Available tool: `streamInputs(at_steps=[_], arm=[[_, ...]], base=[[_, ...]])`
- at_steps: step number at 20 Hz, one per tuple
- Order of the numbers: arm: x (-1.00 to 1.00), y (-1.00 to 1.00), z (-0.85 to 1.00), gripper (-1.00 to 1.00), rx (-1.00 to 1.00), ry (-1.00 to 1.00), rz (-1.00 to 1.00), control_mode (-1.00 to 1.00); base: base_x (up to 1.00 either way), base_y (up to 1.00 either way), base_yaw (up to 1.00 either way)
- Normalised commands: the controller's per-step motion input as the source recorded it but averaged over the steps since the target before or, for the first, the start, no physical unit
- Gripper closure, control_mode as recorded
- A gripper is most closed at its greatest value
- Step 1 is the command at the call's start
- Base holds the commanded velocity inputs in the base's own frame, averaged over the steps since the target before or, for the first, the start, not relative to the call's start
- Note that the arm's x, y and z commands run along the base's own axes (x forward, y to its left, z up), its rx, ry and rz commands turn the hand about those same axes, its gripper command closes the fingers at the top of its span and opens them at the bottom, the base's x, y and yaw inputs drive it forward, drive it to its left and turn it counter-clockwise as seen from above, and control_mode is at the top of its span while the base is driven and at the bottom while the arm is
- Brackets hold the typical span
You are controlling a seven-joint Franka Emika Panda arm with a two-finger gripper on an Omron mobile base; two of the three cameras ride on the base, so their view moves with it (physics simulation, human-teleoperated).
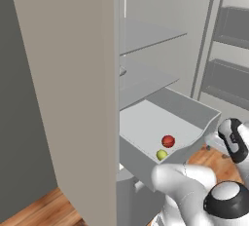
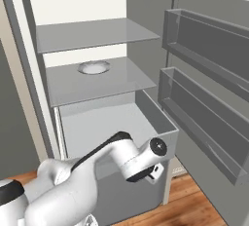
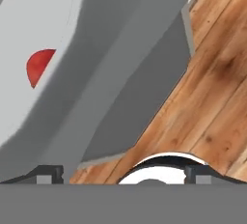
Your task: Place the onion and lemon inside the fridge drawer. Close the drawer after placing the vegetables.
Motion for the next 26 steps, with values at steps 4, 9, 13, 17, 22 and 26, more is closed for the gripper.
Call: streamInputs(at_steps=[4,9,13,17,22,26], arm=[[0.77,0.00,-0.56,-1.00,0.12,0.00,-0.26,-1.00],[0.67,0.00,-0.44,-1.00,0.12,0.00,-0.20,-1.00],[0.61,0.00,-0.31,-1.00,0.11,0.00,-0.12,-1.00],[0.53,0.04,-0.15,-1.00,0.10,0.00,-0.04,-1.00],[0.49,0.20,0.06,-1.00,0.07,0.00,-0.04,-1.00],[0.48,0.24,0.19,-1.00,0.02,0.00,-0.04,-1.00]], base=[[0.00,0.00,0.00],[0.00,0.00,0.00],[0.00,0.00,0.00],[0.00,0.00,0.00],[0.00,0.00,0.00],[0.00,0.00,0.00]])
